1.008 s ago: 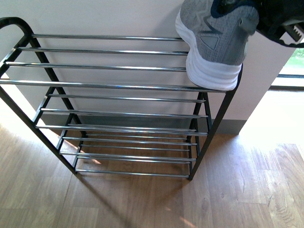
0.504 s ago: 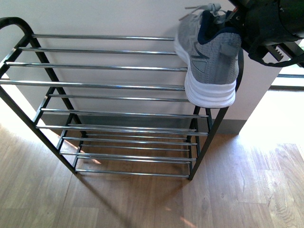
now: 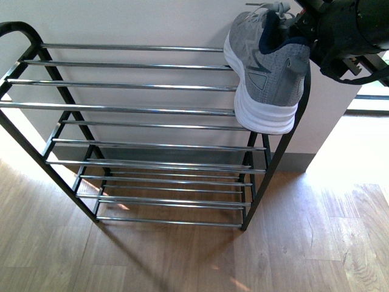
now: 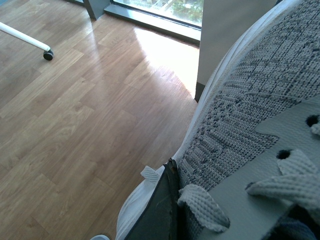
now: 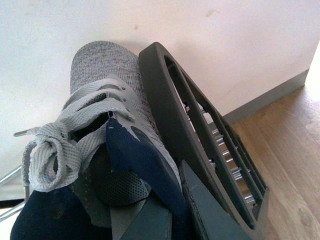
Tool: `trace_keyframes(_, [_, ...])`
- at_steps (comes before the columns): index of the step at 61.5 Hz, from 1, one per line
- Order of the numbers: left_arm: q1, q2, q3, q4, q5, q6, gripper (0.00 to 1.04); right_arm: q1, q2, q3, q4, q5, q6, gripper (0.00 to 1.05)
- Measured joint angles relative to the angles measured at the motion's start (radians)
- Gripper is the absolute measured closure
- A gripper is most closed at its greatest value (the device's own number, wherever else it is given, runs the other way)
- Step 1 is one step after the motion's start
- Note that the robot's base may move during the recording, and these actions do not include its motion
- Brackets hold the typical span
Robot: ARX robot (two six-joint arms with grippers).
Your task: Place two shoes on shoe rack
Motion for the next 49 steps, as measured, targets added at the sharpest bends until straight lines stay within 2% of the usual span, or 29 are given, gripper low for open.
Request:
trace_keyframes(8, [0.0, 0.0, 0.0, 0.0, 0.0, 0.0, 1.03, -0.003, -0.062, 0.0, -0.043, -0.034, 0.014, 0.57])
trace_keyframes(14, [0.0, 0.0, 0.0, 0.0, 0.0, 0.0, 1.03, -0.016, -0.132, 0.008, -0.158, -0.035, 0.003, 0.41])
trace_keyframes(19, [0.0, 0.0, 0.0, 0.0, 0.0, 0.0, 1.03, -0.042, -0.199, 0.006, -0.263, -0.033, -0.069, 0.27])
trace_keyframes(26, [0.0, 0.0, 0.0, 0.0, 0.0, 0.0, 1.03, -0.077, -0.275, -0.028, -0.227, 0.021, -0.216, 0.11])
trace_keyframes(28, [0.0, 0.0, 0.0, 0.0, 0.0, 0.0, 1.03, -0.085, -0.284, -0.05, -0.159, 0.016, -0.28, 0.13])
trace_keyframes(33, [0.0, 0.0, 0.0, 0.0, 0.0, 0.0, 1.03, -0.113, -0.329, -0.203, 0.219, -0.021, -0.5, 0.26])
trace_keyframes(35, [0.0, 0.0, 0.0, 0.0, 0.0, 0.0, 1.03, -0.118, -0.339, -0.244, 0.297, -0.031, -0.568, 0.3])
trace_keyframes(38, [0.0, 0.0, 0.0, 0.0, 0.0, 0.0, 1.03, -0.132, -0.367, -0.354, 0.47, -0.053, -0.692, 0.4])
trace_keyframes(42, [0.0, 0.0, 0.0, 0.0, -0.001, 0.0, 1.03, -0.147, -0.404, -0.433, 0.559, -0.069, -0.761, 0.51])
trace_keyframes(46, [0.0, 0.0, 0.0, 0.0, -0.001, 0.0, 1.03, -0.163, -0.441, -0.481, 0.587, -0.084, -0.795, 0.6])
trace_keyframes(49, [0.0, 0.0, 0.0, 0.0, 0.0, 0.0, 1.03, -0.186, -0.492, -0.542, 0.604, -0.099, -0.821, 0.72])
